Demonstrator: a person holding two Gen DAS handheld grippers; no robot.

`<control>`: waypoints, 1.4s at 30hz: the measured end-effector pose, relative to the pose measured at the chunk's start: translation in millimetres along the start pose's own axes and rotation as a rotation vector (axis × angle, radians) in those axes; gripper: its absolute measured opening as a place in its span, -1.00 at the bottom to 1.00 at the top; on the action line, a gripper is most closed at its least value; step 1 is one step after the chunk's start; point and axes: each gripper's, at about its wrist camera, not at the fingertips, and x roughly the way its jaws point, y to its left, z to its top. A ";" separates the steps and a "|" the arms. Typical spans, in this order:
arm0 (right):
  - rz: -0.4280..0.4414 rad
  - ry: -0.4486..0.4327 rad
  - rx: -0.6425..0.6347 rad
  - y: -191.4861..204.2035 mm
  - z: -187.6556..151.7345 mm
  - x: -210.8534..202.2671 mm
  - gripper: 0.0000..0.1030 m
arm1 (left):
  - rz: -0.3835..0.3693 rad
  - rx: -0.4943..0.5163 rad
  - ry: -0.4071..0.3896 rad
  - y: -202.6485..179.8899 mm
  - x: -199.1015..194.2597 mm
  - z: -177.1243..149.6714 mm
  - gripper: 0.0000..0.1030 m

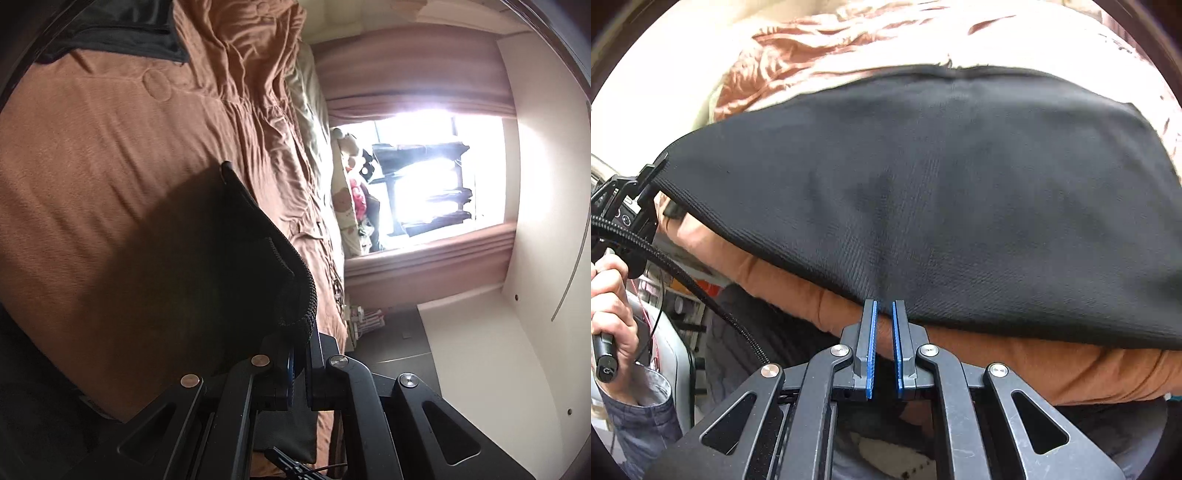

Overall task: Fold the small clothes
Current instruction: 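Lift and fold the shirt edge over with the left gripper while the right gripper releases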

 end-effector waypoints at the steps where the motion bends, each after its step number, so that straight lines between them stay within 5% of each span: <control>1: 0.006 -0.012 0.008 -2.6 2.0 -2.7 -0.91 | -0.003 0.013 0.004 -6.3 2.8 -0.3 -0.93; 16: 0.090 0.021 0.046 -16.5 -9.6 24.9 -0.91 | -0.074 0.160 0.102 -87.5 64.8 -9.1 -0.93; 30: 0.119 -0.148 0.103 -80.4 -29.6 -51.0 -0.88 | -0.102 0.241 0.245 -141.7 127.9 -51.9 -0.93; 33: 0.109 -0.184 0.114 -90.5 -37.1 -65.0 -0.75 | -0.105 0.266 0.290 -152.3 144.7 -64.4 -0.93; 38: 0.114 -0.246 0.161 -112.4 -49.7 -87.2 -0.07 | -0.098 0.297 0.372 -163.0 172.4 -93.3 -0.93; 42: 0.101 -0.276 0.182 -129.7 -61.4 -103.4 -0.06 | -0.088 0.310 0.430 -164.1 194.9 -114.6 -0.93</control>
